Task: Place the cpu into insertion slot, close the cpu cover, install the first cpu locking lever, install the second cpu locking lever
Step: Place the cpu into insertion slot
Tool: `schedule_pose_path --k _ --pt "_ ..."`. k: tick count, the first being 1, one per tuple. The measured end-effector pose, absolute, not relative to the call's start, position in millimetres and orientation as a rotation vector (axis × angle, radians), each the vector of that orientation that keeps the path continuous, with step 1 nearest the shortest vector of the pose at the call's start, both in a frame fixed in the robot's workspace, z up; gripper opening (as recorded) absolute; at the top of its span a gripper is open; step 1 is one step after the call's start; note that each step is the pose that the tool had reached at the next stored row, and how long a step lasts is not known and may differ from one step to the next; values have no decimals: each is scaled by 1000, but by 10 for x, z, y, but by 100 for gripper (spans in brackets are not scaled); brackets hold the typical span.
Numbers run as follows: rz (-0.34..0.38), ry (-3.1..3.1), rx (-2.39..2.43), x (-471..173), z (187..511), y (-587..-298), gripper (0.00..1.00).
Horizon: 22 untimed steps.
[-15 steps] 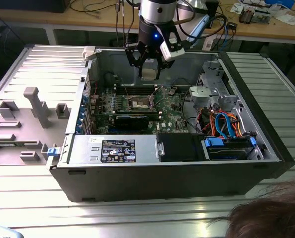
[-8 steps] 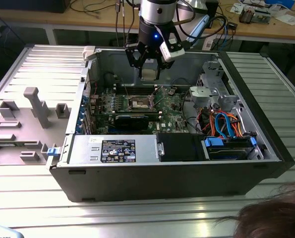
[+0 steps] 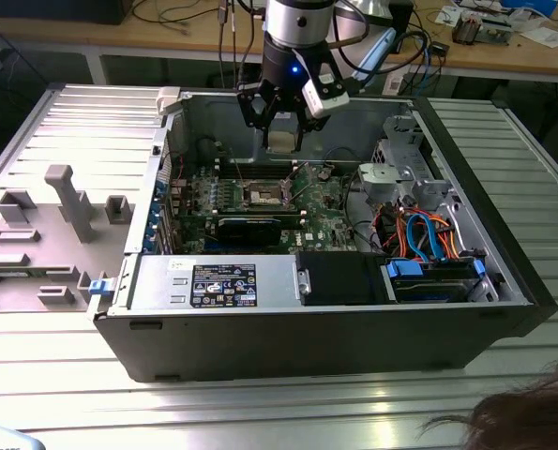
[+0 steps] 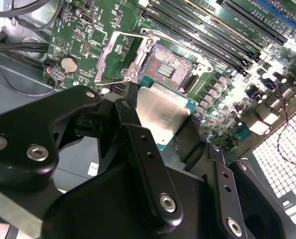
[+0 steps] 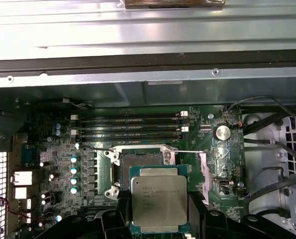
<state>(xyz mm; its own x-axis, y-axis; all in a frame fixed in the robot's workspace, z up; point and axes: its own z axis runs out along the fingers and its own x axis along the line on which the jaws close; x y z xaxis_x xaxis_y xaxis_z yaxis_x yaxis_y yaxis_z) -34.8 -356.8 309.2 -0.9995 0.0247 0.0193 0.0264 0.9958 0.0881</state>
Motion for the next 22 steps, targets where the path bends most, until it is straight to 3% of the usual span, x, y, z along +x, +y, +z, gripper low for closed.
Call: schedule_pose_path --k 22 --pt "-138 -3120 -40 -348 3046 -3568 55"
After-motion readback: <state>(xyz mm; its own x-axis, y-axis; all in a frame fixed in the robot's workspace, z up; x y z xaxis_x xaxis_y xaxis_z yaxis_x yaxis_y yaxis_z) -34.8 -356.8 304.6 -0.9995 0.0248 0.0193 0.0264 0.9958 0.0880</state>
